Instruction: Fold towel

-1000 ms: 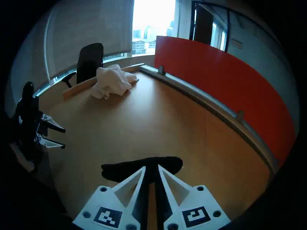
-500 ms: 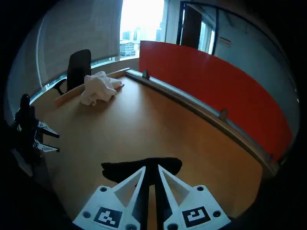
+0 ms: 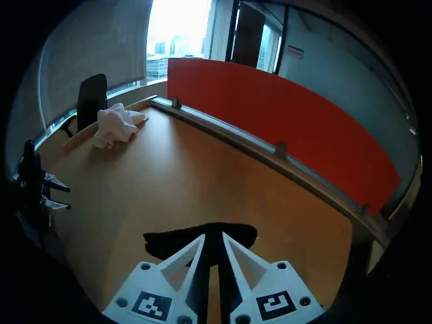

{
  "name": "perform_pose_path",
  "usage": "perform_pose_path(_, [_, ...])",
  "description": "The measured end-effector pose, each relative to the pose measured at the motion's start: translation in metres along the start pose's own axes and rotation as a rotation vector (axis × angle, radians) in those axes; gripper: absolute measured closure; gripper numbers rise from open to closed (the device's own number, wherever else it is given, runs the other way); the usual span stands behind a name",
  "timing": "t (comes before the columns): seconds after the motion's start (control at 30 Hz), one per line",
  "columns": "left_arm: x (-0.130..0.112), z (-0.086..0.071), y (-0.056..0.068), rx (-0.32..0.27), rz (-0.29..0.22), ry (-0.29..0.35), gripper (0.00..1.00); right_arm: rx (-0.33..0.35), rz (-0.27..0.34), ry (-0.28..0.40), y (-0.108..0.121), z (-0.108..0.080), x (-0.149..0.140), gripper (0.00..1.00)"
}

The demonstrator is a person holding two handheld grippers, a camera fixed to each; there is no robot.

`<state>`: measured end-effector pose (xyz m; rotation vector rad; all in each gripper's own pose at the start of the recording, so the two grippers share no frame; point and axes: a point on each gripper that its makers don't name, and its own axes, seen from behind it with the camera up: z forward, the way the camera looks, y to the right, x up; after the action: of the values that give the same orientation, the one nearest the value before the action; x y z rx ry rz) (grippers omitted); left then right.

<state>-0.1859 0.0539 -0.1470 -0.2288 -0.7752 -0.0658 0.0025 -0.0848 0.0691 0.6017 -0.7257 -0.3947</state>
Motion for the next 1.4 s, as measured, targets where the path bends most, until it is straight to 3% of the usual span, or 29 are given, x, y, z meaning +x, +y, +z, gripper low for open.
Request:
perform_pose_path(0.7, [0.004, 0.005, -0.001, 0.009, 0.012, -0.012, 0.01, -0.167, 0.067, -0.061, 0.125, -0.051, -0.028, 0.93])
perform_pose_path(1.1, [0.007, 0.010, 0.002, 0.009, 0.027, -0.021, 0.01, -0.227, 0.079, -0.108, 0.165, -0.071, -0.052, 0.93])
perform_pose_path(1.4, [0.011, 0.012, 0.006, 0.005, 0.035, -0.023, 0.01, -0.245, 0.111, -0.120, 0.176, -0.081, -0.069, 0.93])
